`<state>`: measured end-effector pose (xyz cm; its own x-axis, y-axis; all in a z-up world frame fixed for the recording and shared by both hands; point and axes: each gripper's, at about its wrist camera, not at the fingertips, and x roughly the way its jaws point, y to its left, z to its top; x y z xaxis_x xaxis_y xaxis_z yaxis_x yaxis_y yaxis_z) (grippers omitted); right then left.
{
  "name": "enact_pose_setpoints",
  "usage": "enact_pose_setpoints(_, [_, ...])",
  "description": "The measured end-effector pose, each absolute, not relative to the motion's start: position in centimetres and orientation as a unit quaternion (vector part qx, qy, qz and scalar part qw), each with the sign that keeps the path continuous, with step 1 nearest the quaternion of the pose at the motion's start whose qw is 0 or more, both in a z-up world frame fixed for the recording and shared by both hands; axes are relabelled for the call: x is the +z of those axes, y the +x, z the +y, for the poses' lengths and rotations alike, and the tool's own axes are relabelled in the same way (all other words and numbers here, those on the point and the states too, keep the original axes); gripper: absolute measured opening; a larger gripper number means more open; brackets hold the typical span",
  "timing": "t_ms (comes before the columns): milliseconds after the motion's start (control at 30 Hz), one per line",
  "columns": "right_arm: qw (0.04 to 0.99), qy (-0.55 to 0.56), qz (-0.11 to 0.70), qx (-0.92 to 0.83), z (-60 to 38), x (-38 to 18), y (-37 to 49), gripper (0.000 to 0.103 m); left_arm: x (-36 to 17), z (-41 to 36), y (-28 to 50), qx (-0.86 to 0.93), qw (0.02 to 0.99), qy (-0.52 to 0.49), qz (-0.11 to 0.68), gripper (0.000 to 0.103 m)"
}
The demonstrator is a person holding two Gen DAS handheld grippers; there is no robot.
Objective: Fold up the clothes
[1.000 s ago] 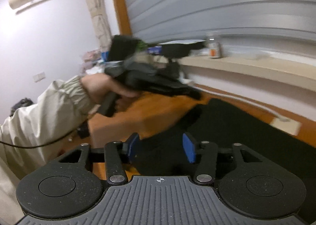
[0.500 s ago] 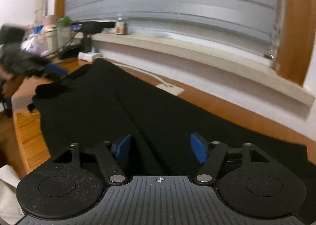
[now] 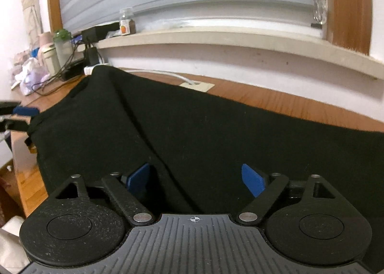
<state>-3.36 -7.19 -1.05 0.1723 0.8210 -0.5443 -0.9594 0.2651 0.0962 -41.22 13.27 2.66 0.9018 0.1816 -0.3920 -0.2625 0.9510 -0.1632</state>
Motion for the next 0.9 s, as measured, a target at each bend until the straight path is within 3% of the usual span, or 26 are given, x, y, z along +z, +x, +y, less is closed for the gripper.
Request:
enact_pose_setpoints(200, [0.759,-0.14,0.254,0.583,-7.2,-1.0,-3.6,0.085,1.7,12.0,-41.7,0.13,0.962,-0.163,0.179,0.042])
enact_pose_setpoints(633, [0.762,-0.148,0.248,0.579,-7.1,-1.1,-4.0,0.086,-0.2,14.1,-39.5,0.112,0.92,-0.348,0.142,0.047])
enact_pose_setpoints(900, [0.764,-0.15,0.245,0.577,-7.1,-1.0,-4.1,0.086,-0.3,14.3,-39.0,0.143,0.91,-0.376,0.103,0.048])
